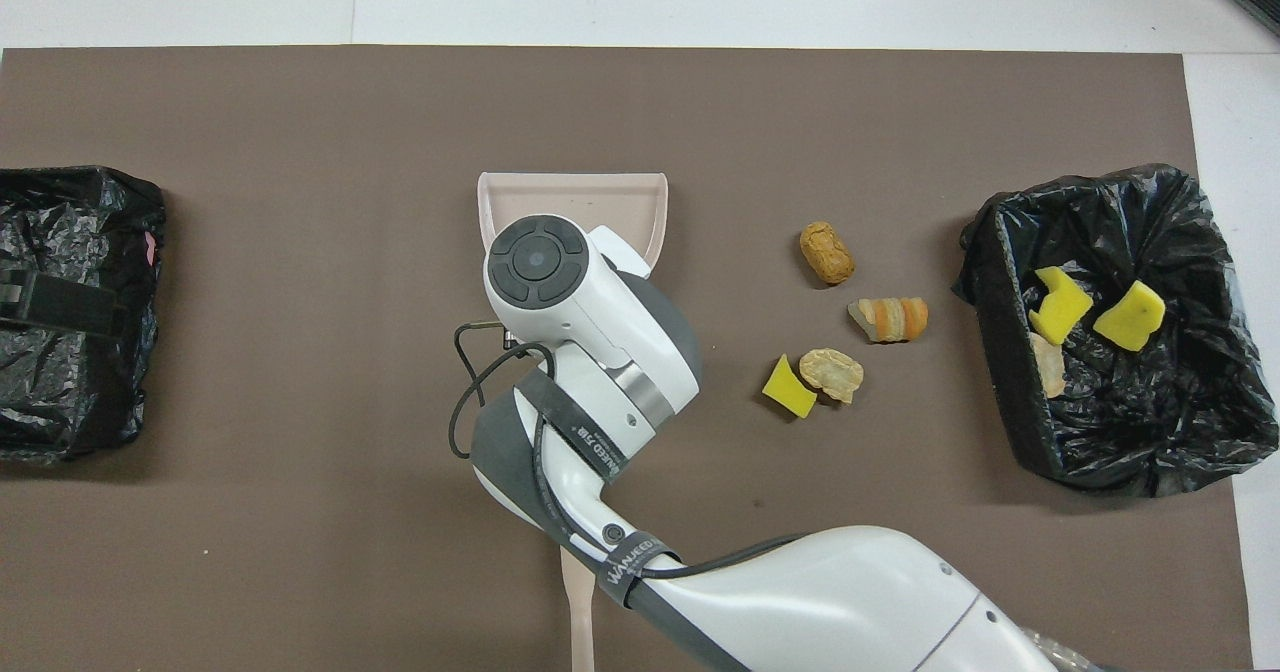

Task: Sweep and dump trash in bin
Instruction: 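Bring the empty dustpan back to the table center with the right gripper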

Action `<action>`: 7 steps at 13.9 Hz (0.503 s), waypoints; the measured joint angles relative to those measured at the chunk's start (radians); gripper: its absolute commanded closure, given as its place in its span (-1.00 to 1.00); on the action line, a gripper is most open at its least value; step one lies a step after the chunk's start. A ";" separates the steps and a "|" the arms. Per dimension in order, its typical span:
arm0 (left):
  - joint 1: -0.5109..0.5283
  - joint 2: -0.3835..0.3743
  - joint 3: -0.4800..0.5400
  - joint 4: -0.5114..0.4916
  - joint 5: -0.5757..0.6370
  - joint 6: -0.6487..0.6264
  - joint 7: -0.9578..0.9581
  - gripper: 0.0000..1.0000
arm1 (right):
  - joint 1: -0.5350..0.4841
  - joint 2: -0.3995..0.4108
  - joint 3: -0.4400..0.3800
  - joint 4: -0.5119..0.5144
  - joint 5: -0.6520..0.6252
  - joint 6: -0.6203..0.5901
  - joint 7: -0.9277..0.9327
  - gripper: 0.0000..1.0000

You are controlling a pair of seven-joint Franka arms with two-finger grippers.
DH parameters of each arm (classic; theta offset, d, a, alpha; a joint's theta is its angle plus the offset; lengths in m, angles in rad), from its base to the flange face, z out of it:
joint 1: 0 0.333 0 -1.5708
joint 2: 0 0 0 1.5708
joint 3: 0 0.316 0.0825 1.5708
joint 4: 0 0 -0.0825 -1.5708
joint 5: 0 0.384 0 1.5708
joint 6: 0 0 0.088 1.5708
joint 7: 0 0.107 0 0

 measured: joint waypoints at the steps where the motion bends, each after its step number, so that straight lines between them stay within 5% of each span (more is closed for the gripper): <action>1: 0.000 0.000 0.000 0.000 0.000 0.000 0.000 -1.00 | 0.002 0.015 -0.001 0.014 0.000 0.000 0.000 0.36; 2: 0.000 0.000 0.000 0.000 0.000 0.000 0.000 -1.00 | 0.002 0.018 -0.002 0.022 0.000 0.000 0.000 -0.99; 7: 0.000 0.000 0.000 0.000 0.000 0.000 0.000 -1.00 | 0.005 -0.022 -0.001 0.027 0.000 0.001 0.000 -1.00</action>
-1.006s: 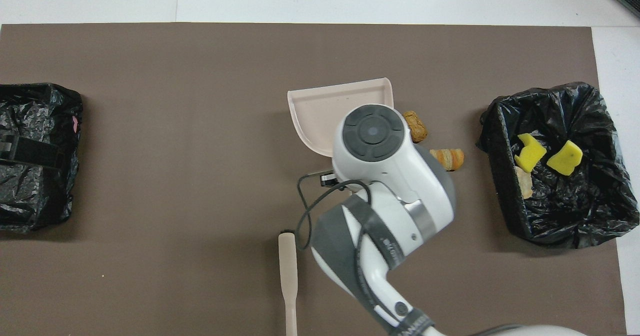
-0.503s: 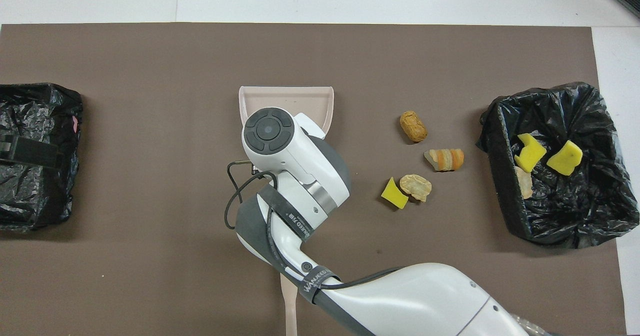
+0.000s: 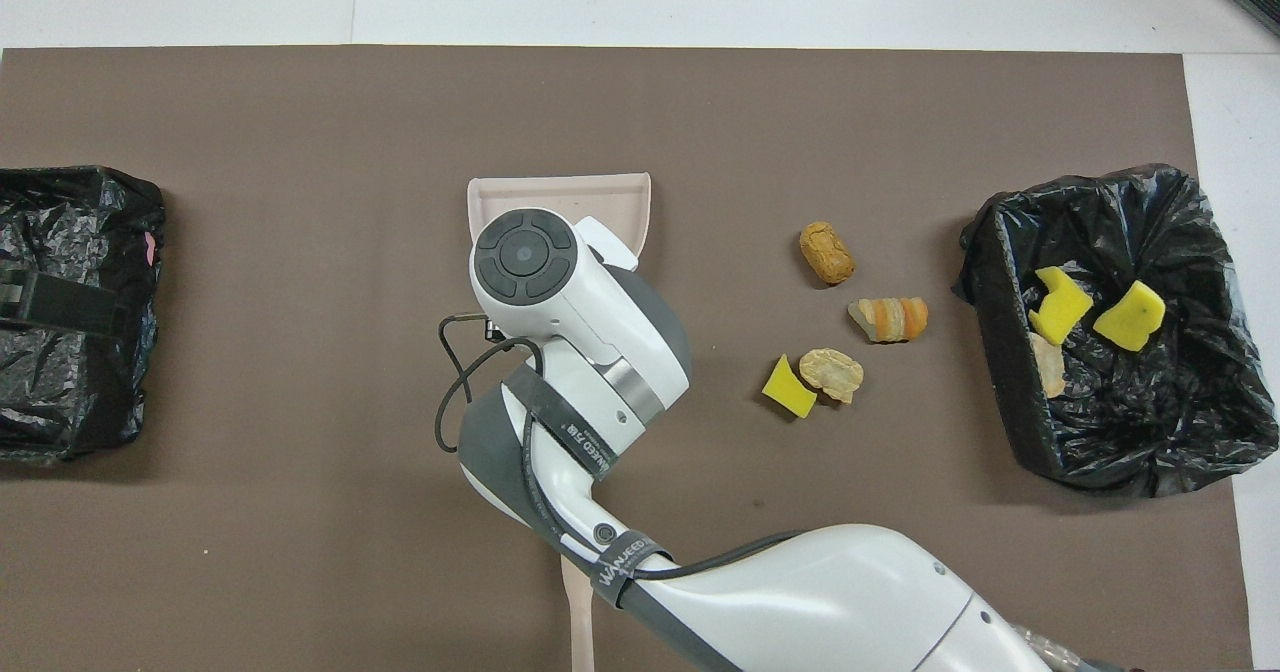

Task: Sweep and dump trash in bin
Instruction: 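Bring the empty dustpan back to the table center with the right gripper, then set down the dustpan and open the right gripper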

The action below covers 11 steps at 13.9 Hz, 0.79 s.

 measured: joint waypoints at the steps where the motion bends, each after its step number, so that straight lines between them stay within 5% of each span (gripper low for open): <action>1: 0.000 0.000 0.000 0.000 0.000 0.000 0.000 -1.00 | -0.001 -0.024 0.000 -0.015 0.000 -0.004 0.000 -1.00; 7: -0.001 0.000 -0.002 0.000 0.000 -0.001 0.000 -1.00 | 0.002 -0.212 0.003 -0.258 0.057 -0.024 0.000 -1.00; 11: -0.001 0.000 -0.003 0.000 0.000 -0.001 0.000 -1.00 | 0.092 -0.385 0.007 -0.489 0.077 0.024 0.100 -1.00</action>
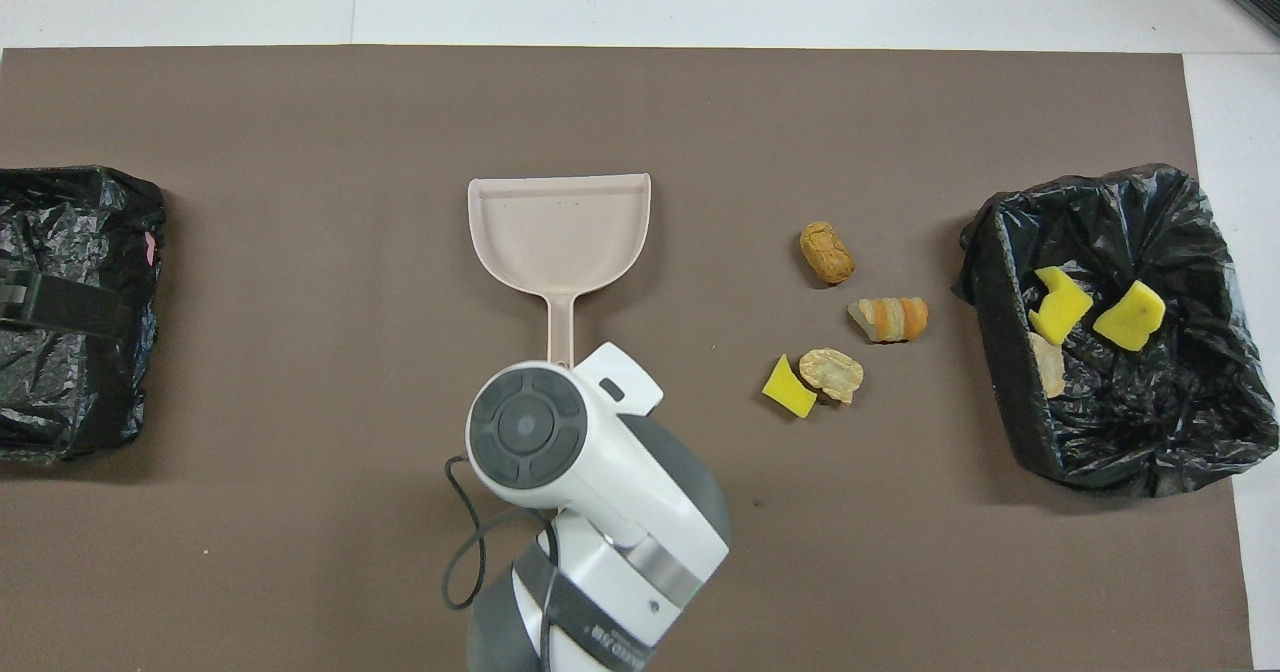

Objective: Sweep and dump trash in bin

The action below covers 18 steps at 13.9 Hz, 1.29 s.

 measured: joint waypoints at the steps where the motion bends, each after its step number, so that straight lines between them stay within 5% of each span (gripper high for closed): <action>1: 0.000 0.000 0.000 0.000 0.000 0.000 0.000 -1.00 | 0.029 -0.041 0.001 -0.073 0.019 0.047 0.024 -1.00; 6: 0.000 0.000 0.000 0.000 0.000 0.000 0.000 -1.00 | 0.135 -0.212 0.001 -0.396 0.095 0.219 0.112 -0.91; 12: 0.000 0.000 0.000 0.000 0.000 0.000 0.000 -1.00 | 0.219 -0.242 0.000 -0.490 0.137 0.256 0.186 -0.66; 16: 0.000 0.000 -0.001 0.000 0.000 0.000 0.000 -1.00 | 0.224 -0.238 0.000 -0.514 0.161 0.297 0.185 -0.16; 18: -0.001 0.000 -0.002 0.000 0.000 0.000 0.000 -1.00 | 0.234 -0.234 0.000 -0.514 0.161 0.297 0.182 0.55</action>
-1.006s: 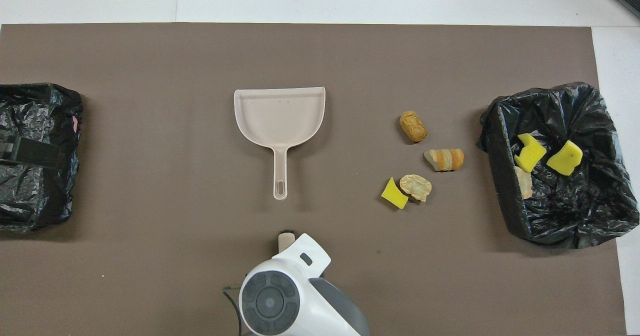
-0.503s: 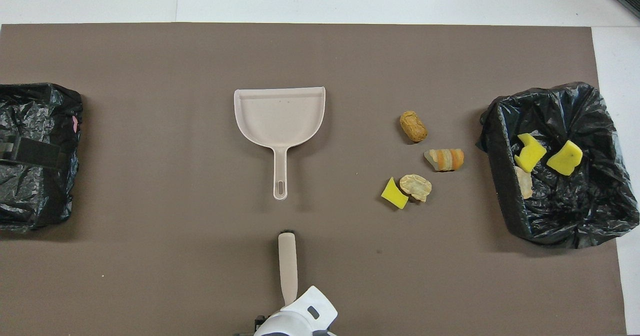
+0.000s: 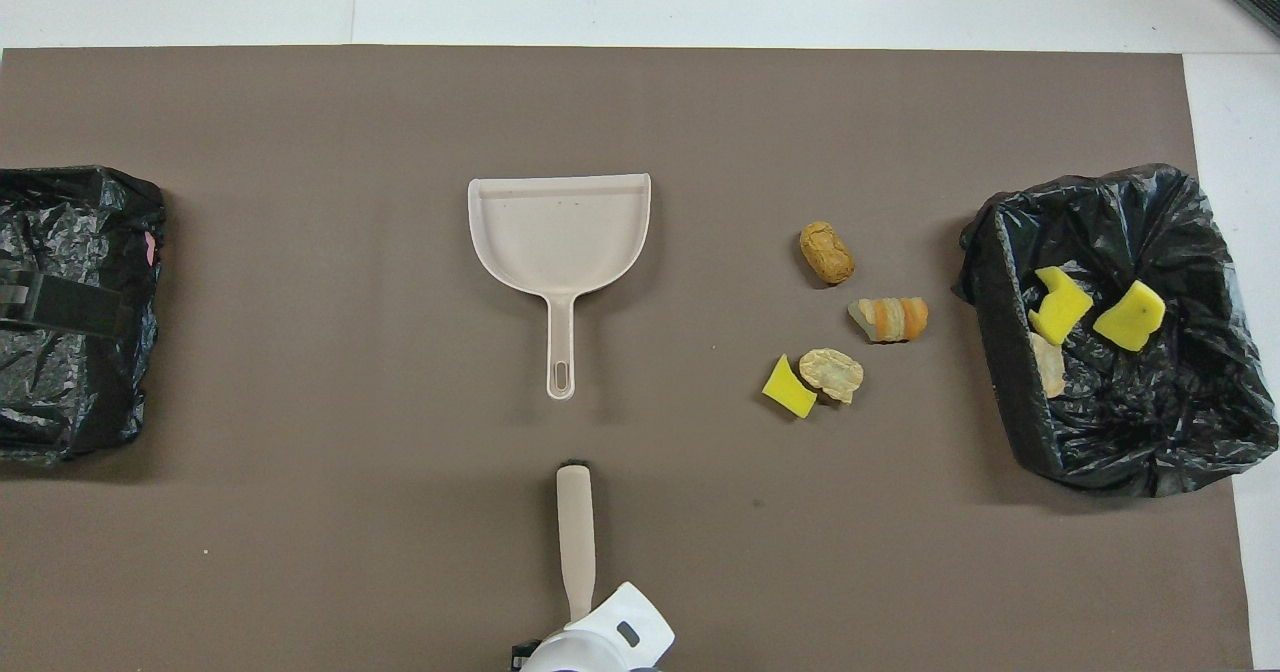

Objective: Sweep and dump trash in bin

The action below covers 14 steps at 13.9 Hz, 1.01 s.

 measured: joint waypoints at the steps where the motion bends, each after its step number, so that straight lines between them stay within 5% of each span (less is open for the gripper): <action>1: 0.000 0.000 -0.001 0.000 0.000 0.000 0.000 -1.00 | 0.007 0.001 0.000 0.000 0.000 0.000 -0.002 0.87; 2: 0.000 0.000 -0.004 0.000 0.000 0.000 0.000 -1.00 | 0.012 0.001 0.000 0.000 0.000 0.000 -0.006 1.00; 7: -0.010 0.000 -0.027 -0.001 -0.003 0.039 -0.001 -1.00 | 0.003 0.000 -0.012 0.086 0.000 -0.130 -0.008 1.00; 14: -0.131 0.055 -0.038 -0.083 -0.021 0.269 -0.115 -1.00 | -0.300 -0.122 -0.028 0.188 -0.169 -0.466 -0.210 1.00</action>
